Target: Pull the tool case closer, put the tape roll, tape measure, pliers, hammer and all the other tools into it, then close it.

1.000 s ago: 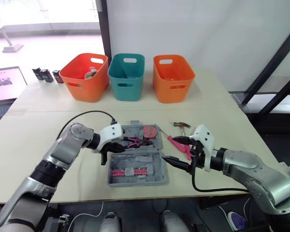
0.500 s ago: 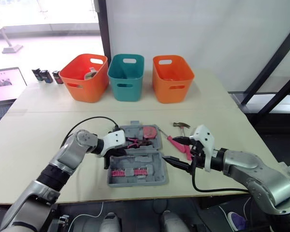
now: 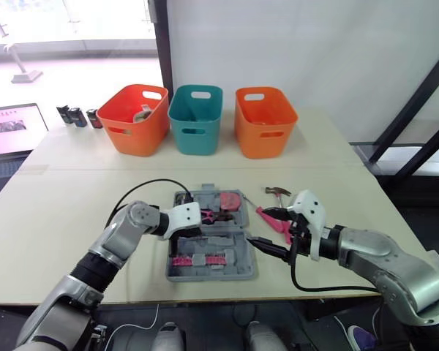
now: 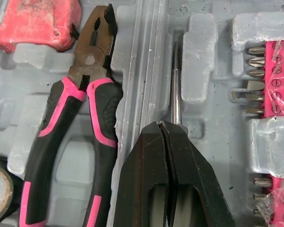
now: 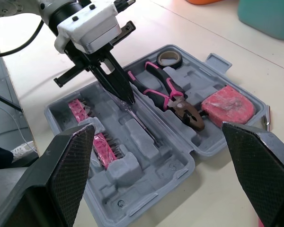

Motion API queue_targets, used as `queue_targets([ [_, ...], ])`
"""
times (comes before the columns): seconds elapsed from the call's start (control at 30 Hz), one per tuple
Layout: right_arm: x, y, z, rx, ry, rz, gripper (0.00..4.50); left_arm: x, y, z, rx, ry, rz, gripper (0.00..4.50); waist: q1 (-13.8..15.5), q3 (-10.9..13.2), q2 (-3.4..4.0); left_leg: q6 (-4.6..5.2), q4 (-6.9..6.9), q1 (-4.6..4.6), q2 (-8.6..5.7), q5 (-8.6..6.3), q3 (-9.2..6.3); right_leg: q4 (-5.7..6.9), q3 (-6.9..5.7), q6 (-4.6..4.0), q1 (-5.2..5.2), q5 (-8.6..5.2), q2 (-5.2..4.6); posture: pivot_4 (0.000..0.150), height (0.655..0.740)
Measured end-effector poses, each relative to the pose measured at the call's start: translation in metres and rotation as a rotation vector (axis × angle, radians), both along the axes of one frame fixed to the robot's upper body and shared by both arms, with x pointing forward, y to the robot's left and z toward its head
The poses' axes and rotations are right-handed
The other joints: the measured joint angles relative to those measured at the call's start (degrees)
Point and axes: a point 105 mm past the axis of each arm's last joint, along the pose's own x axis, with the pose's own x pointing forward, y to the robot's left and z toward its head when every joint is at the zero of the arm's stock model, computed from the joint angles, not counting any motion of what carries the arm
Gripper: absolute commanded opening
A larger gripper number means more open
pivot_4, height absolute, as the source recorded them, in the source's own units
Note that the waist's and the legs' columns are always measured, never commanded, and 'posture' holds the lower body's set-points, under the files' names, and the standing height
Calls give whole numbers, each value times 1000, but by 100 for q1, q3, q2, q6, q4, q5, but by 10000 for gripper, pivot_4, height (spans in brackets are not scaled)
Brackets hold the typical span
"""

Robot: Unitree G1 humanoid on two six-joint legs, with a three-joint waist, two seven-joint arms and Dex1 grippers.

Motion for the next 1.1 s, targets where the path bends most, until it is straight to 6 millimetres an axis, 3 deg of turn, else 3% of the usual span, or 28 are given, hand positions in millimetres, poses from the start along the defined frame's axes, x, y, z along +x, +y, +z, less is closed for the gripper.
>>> queue_targets([
  [0.3,0,0,1,-4,-3,0,45000,1,-10,-10,-51,12,25,385,89,-48,72,-1,7,5,-14,0,-1,-16,5,18,27,-14,-9,1500,7400],
  [0.67,0,-1,1,-10,-3,4,45000,-3,-3,-23,-102,17,54,385,21,-186,104,-3,-8,25,-13,-2,1,-25,6,31,25,-25,-10,1500,7400],
  [1.1,1,0,3,-9,-9,11,45000,3,3,6,-227,85,134,385,16,-96,35,-2,-23,-25,-9,-2,1,-30,6,6,-20,-10,-5,1500,7400],
])
